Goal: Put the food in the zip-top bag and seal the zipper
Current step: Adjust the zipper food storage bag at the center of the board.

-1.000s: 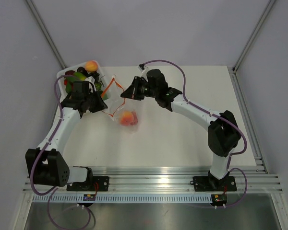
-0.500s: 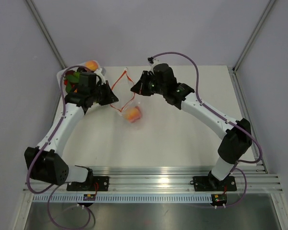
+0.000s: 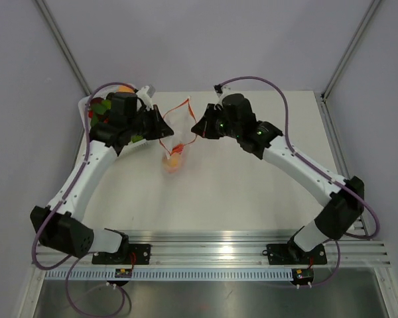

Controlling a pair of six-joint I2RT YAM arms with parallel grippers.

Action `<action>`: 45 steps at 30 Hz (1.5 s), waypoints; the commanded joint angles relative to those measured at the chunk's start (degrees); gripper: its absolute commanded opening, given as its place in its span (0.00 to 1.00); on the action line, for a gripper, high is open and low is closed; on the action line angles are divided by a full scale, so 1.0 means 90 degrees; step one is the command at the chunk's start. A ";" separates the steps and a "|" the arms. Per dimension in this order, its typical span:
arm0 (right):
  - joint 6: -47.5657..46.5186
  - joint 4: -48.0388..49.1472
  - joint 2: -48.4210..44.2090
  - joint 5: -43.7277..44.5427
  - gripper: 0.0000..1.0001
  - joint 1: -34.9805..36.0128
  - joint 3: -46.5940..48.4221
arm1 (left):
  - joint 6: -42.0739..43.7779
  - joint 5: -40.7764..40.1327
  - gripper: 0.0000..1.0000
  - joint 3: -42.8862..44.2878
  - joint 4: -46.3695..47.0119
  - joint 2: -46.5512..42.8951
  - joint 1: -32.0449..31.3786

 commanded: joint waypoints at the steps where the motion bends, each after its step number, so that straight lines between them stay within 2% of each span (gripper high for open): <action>1: -0.0116 0.0884 -0.0838 0.0145 0.00 -0.0004 -0.0279 | -0.0026 0.0305 0.00 0.0061 0.0508 -0.0324 0.0035; 7: -0.0028 0.0710 0.0166 0.0263 0.00 -0.0004 -0.0690 | -0.0309 0.0706 0.00 -0.1393 0.1133 0.0584 -0.0111; 9: -0.0037 0.0370 0.0587 0.0400 0.00 -0.0004 -0.0506 | -0.0290 0.0588 0.00 -0.1444 0.1124 0.0848 -0.0150; 13: -0.0105 0.0192 0.0491 0.0400 0.00 -0.0004 -0.0261 | -0.0202 0.0433 0.00 -0.0938 0.0696 0.0859 -0.0248; 17: -0.0203 0.0065 -0.0201 0.0497 0.00 -0.0004 -0.0026 | -0.0133 0.0247 0.00 -0.0089 0.0294 0.0489 -0.0346; 22: -0.0204 0.0075 -0.0828 0.0663 0.00 0.0015 -0.0133 | -0.0095 0.0022 0.00 0.0157 0.0235 0.0020 -0.0336; 32: -0.0057 0.0133 -0.0604 0.0654 0.00 0.0035 -0.0280 | 0.0354 0.0403 0.01 0.0021 0.0294 0.0975 -0.0336; 34: -0.0115 0.0095 -0.0497 0.0702 0.00 0.0035 -0.0231 | 0.0491 0.0432 0.16 0.0069 0.0188 0.1200 -0.0336; 35: -0.0144 -0.0012 -0.0313 0.0712 0.00 0.0035 -0.0125 | 0.0608 0.0403 0.44 0.0127 0.0109 0.1259 -0.0336; 37: -0.0213 -0.0091 -0.0087 0.0713 0.00 0.0035 -0.0026 | 0.0716 0.0092 0.60 0.0419 -0.0212 0.1366 -0.0336; 38: -0.0223 -0.0139 0.0117 0.0693 0.00 0.0035 0.0042 | 0.0823 -0.0036 0.75 0.0527 -0.0320 0.1376 -0.0336; 39: -0.0204 -0.0150 0.0206 0.0635 0.00 0.0035 0.0062 | 0.0853 -0.0201 0.82 0.0634 -0.0447 0.1386 -0.0336; 45: -0.0106 0.0065 0.0500 0.0361 0.00 0.0055 0.0110 | 0.1185 -0.1003 0.84 0.1348 -0.1268 0.1201 -0.0200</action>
